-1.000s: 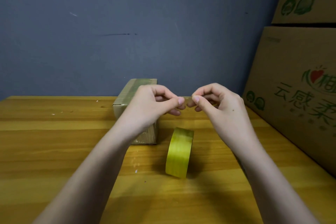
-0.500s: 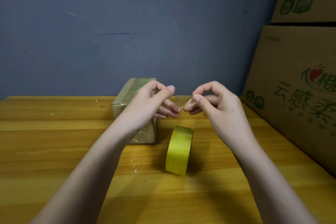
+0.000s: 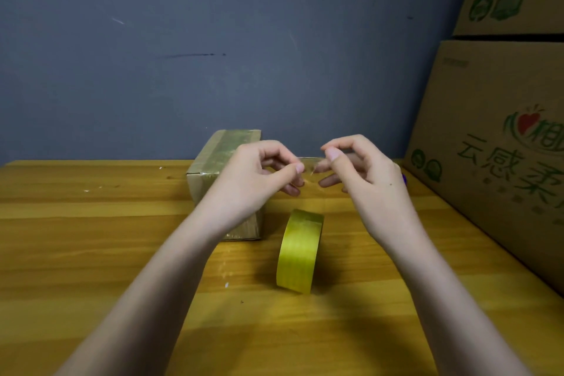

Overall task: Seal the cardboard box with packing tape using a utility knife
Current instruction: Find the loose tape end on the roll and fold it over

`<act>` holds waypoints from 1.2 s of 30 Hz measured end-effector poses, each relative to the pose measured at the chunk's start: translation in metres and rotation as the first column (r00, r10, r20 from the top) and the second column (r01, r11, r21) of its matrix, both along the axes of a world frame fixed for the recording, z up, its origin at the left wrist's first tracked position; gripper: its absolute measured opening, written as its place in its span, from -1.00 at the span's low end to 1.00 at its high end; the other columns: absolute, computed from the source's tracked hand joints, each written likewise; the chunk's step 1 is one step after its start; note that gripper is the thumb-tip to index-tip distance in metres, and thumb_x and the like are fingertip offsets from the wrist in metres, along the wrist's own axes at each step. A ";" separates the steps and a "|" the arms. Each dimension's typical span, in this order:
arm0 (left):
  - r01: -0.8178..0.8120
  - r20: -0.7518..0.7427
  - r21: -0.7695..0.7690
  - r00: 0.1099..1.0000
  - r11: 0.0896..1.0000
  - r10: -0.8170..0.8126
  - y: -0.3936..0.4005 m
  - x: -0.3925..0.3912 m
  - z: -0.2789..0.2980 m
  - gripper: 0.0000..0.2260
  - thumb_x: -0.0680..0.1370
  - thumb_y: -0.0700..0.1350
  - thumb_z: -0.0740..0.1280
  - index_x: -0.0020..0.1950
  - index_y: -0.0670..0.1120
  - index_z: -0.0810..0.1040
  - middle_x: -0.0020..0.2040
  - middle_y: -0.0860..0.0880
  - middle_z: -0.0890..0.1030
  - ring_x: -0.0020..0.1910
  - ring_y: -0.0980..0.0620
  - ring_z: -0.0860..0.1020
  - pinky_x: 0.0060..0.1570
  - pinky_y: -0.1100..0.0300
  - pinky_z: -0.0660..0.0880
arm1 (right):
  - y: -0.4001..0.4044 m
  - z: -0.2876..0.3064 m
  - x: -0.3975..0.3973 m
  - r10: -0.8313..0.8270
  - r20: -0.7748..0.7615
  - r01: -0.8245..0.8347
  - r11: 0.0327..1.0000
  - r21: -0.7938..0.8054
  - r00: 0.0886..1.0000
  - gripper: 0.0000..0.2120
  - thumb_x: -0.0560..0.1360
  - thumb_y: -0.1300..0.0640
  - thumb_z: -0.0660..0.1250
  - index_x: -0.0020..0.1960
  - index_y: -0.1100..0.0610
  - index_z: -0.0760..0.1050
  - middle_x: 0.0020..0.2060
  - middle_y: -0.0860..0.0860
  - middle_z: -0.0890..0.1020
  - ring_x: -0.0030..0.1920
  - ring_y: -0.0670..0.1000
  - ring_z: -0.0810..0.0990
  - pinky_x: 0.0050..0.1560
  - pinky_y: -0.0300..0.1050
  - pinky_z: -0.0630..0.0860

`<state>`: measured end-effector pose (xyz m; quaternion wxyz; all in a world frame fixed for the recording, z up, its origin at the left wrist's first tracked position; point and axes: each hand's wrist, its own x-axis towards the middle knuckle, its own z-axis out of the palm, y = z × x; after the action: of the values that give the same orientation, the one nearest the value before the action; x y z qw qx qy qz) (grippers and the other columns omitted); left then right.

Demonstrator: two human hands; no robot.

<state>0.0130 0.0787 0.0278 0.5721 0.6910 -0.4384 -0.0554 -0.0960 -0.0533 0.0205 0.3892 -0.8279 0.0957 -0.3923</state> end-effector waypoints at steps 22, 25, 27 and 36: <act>-0.278 0.230 0.482 0.955 0.831 0.186 -0.002 0.011 -0.027 -0.79 0.51 0.15 0.14 -0.15 0.09 0.49 -0.19 0.10 0.68 -0.14 0.03 0.66 0.02 0.00 0.55 | -0.004 -0.011 0.006 -0.143 0.079 0.158 0.956 -0.245 0.987 -0.91 0.51 -0.02 0.30 -0.10 -0.02 0.51 -0.28 -0.13 0.62 -0.22 -0.11 0.62 -0.22 0.01 0.60; -0.263 0.179 0.507 0.964 0.821 0.198 -0.003 0.006 -0.038 -0.81 0.50 0.13 0.13 -0.02 0.11 0.45 -0.04 0.03 0.64 -0.02 -0.07 0.61 0.07 0.00 0.52 | -0.007 -0.011 0.007 -0.133 0.084 0.148 0.968 -0.203 0.988 -0.92 0.50 0.00 0.33 -0.13 -0.01 0.51 -0.29 -0.12 0.63 -0.22 -0.11 0.63 -0.19 0.03 0.60; -0.230 0.134 0.544 0.973 0.807 0.187 0.000 -0.002 -0.045 -0.82 0.56 0.10 0.15 0.08 0.07 0.43 0.04 0.01 0.60 0.03 -0.08 0.56 0.06 0.06 0.49 | -0.007 -0.010 0.007 -0.115 0.093 0.129 0.978 -0.164 0.989 -0.90 0.50 -0.01 0.33 -0.14 0.00 0.51 -0.30 -0.11 0.63 -0.22 -0.11 0.64 -0.18 0.03 0.60; 0.016 -0.351 0.418 0.925 0.908 0.145 -0.008 -0.015 -0.062 -0.40 0.41 0.40 0.23 0.05 -0.10 0.63 -0.03 -0.02 0.68 0.03 0.01 0.60 0.06 0.23 0.46 | -0.003 -0.012 0.008 -0.086 0.082 0.092 0.993 -0.071 0.993 -0.85 0.54 -0.02 0.27 -0.12 0.04 0.49 -0.34 -0.08 0.63 -0.26 -0.10 0.65 -0.17 0.02 0.61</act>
<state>-0.0017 0.0705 -0.0345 0.4875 0.7871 -0.2760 -0.2581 -0.0876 -0.0564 0.0080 0.3437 -0.8205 0.1025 -0.4452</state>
